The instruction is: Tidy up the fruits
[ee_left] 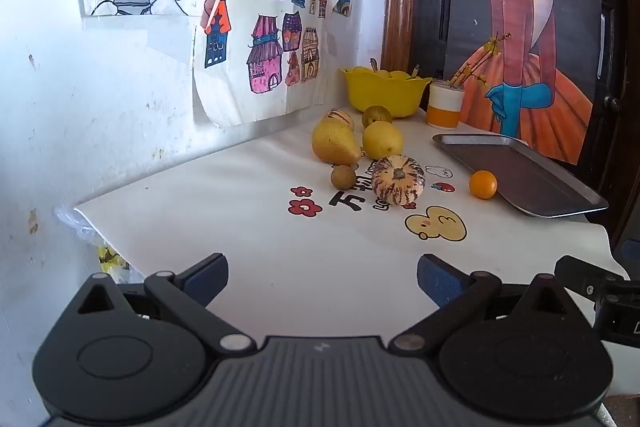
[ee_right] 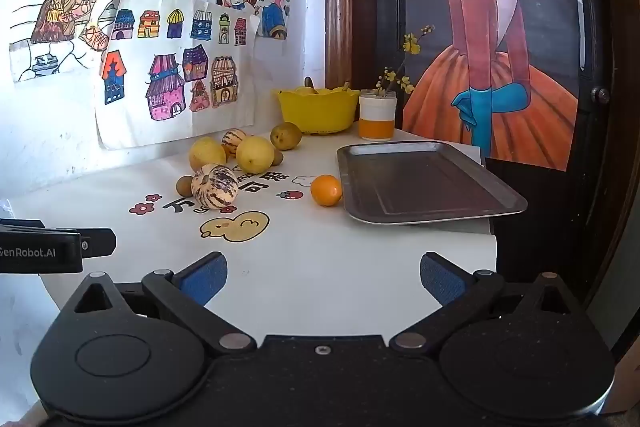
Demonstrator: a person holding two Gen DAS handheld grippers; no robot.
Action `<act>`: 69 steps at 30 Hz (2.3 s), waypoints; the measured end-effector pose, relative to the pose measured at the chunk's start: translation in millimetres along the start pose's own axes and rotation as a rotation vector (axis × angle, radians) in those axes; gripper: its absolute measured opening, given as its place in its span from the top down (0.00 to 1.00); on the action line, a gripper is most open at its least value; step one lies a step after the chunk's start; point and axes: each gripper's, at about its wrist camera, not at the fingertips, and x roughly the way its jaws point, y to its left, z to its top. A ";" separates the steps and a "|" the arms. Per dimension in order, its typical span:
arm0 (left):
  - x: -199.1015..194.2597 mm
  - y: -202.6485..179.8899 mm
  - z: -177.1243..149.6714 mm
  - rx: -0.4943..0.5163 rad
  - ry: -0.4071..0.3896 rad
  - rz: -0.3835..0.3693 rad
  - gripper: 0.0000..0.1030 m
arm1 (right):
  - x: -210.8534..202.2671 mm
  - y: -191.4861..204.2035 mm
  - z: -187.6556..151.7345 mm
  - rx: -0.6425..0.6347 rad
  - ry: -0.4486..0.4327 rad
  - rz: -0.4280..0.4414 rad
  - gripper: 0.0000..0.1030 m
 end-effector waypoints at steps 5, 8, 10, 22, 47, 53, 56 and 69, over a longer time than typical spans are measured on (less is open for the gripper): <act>0.0 -0.4 0.2 -0.002 0.002 -0.001 0.00 | -0.3 0.3 -0.2 0.001 0.000 0.001 0.01; -0.1 -0.3 0.1 -0.003 0.002 -0.005 0.00 | -0.5 0.4 -0.3 0.002 0.000 0.001 0.01; -0.2 -0.1 0.1 -0.005 0.002 -0.005 0.00 | -0.7 0.4 -0.5 0.002 0.000 0.001 0.01; -0.1 0.0 0.2 -0.009 0.003 -0.006 0.00 | -1.1 0.9 -1.0 0.002 0.001 0.002 0.01; 0.0 2.9 -1.4 -0.008 0.008 -0.007 0.00 | -1.5 1.6 -3.5 0.003 0.005 0.002 0.01; -0.1 2.9 -1.5 -0.009 0.009 -0.008 0.00 | -1.6 1.8 -3.5 0.003 0.006 0.003 0.01; 0.1 3.0 -1.3 -0.009 0.009 -0.008 0.00 | -1.7 2.0 -3.5 0.003 0.006 0.003 0.01; 2.9 3.5 -4.8 -0.016 0.020 -0.006 0.00 | -1.5 2.0 -3.3 0.004 0.008 0.003 0.01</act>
